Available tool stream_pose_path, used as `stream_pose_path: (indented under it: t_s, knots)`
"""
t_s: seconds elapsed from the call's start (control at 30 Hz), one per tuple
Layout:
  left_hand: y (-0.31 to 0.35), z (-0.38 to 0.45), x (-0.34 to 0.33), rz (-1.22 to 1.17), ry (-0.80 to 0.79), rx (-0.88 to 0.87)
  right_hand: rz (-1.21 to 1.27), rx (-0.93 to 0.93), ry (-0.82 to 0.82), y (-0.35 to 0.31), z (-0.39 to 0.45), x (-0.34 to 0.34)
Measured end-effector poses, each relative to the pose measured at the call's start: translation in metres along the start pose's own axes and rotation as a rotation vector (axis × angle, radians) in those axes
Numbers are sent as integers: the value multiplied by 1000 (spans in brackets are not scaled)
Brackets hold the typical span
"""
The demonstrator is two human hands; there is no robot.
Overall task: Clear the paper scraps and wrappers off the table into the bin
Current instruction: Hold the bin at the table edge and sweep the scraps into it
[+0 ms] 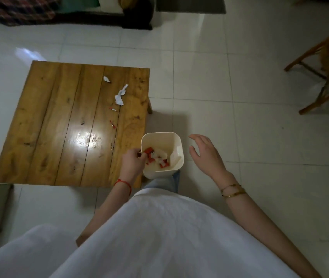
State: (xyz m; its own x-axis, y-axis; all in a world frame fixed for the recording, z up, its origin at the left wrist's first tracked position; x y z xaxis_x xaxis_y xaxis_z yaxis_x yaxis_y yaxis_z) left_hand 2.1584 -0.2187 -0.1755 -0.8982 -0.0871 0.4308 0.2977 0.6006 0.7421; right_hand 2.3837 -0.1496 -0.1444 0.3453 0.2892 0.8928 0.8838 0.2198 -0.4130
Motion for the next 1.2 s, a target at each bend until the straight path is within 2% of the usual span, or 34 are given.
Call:
stream_pose_path:
  t_s: [0.47, 0.67, 0.83, 1.2]
  knots:
    - [26, 137, 27, -267, 261, 264, -102, 391, -232, -62, 247, -5]
    - [28, 166, 32, -368, 335, 373, -154, 489, -291, -81, 312, -15]
    - [25, 185, 23, -433, 432, 454, -191, 681, -369, -100, 355, -32]
    - [30, 236, -44, -690, 642, 633, -291, 1011, -625, -124, 449, -76]
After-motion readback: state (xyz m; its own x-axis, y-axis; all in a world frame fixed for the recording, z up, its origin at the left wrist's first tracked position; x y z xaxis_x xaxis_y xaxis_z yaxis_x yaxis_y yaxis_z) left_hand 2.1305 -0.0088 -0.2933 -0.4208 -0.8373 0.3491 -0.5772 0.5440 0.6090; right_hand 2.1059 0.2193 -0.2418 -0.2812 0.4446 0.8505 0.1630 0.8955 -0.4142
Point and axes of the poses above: each hand's wrist, its own z-axis towards the middle knuckle, its own x-axis out of the back of the hand, y = z × x, the point moved 10 cm from there along z, towards the middle knuckle, and after that the axes turned 9 degrees about -z, right-handed, at the moved point
